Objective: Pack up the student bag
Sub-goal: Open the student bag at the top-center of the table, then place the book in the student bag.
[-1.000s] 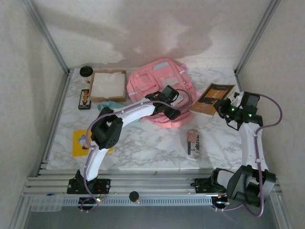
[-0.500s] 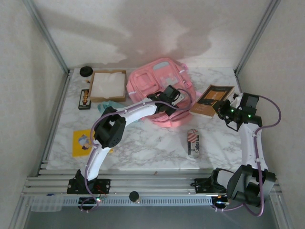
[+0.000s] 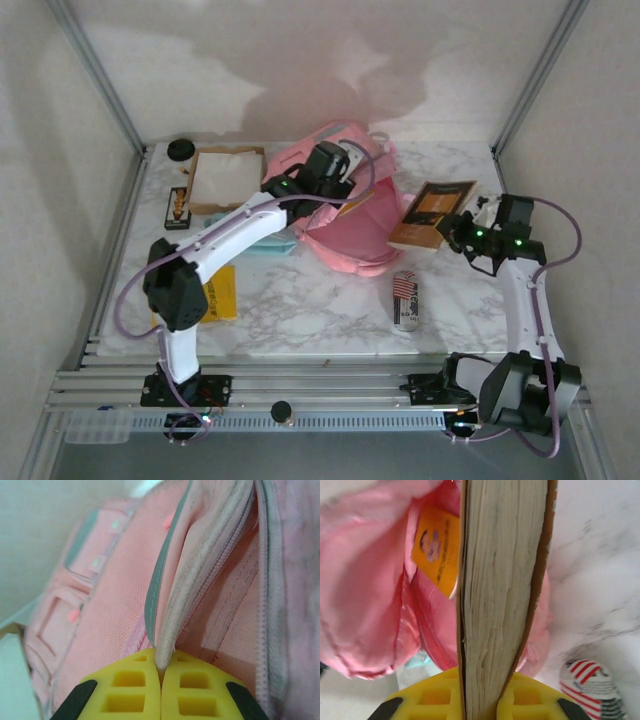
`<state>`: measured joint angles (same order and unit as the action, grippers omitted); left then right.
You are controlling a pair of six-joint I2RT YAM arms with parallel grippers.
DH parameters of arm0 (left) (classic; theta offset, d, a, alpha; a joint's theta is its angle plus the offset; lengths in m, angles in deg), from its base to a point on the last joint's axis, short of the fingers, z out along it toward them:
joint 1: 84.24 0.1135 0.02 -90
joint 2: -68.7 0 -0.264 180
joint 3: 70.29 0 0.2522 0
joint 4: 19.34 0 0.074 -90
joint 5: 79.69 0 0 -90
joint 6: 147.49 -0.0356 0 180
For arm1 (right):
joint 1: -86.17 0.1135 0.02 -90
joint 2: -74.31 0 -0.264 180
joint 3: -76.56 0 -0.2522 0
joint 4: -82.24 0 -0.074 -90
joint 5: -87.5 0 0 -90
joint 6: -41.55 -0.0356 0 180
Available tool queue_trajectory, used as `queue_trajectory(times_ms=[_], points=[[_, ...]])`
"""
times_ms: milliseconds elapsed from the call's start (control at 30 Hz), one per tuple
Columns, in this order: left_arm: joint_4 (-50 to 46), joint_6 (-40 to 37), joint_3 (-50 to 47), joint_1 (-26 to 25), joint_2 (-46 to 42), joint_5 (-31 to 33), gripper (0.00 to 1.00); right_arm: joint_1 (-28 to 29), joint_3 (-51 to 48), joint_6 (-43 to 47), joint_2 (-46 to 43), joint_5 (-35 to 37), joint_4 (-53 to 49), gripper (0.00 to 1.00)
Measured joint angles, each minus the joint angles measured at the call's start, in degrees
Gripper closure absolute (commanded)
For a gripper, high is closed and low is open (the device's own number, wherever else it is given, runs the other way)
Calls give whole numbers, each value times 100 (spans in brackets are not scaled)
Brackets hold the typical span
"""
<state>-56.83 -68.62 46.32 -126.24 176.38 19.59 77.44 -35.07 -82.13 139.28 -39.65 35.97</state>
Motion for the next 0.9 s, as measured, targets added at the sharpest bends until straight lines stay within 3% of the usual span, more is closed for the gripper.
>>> queue_trajectory(times_ms=[267, 433, 533, 633, 800, 900], points=[[-144, 68, -57, -22, -302, -72, 100, 1670, -439, -654, 546, -645, 1401, 100], [-107, 92, -417, -57, -374, -289, 100, 1891, -446, -1008, 1764, -964, 2562, 100], [-61, 162, -636, -66, -452, -463, 100, 1923, -284, -1021, 2559, -944, 3023, 95], [37, 249, -732, -66, -485, -573, 100, 1967, 251, -826, 3421, -931, 3126, 81], [170, 361, -785, -66, -511, -590, 100, 2000, 1058, -326, 4070, -494, 2962, 34], [234, 402, -785, -55, -514, -584, 100, 1996, 1303, -50, 4065, 72, 2586, 19]])
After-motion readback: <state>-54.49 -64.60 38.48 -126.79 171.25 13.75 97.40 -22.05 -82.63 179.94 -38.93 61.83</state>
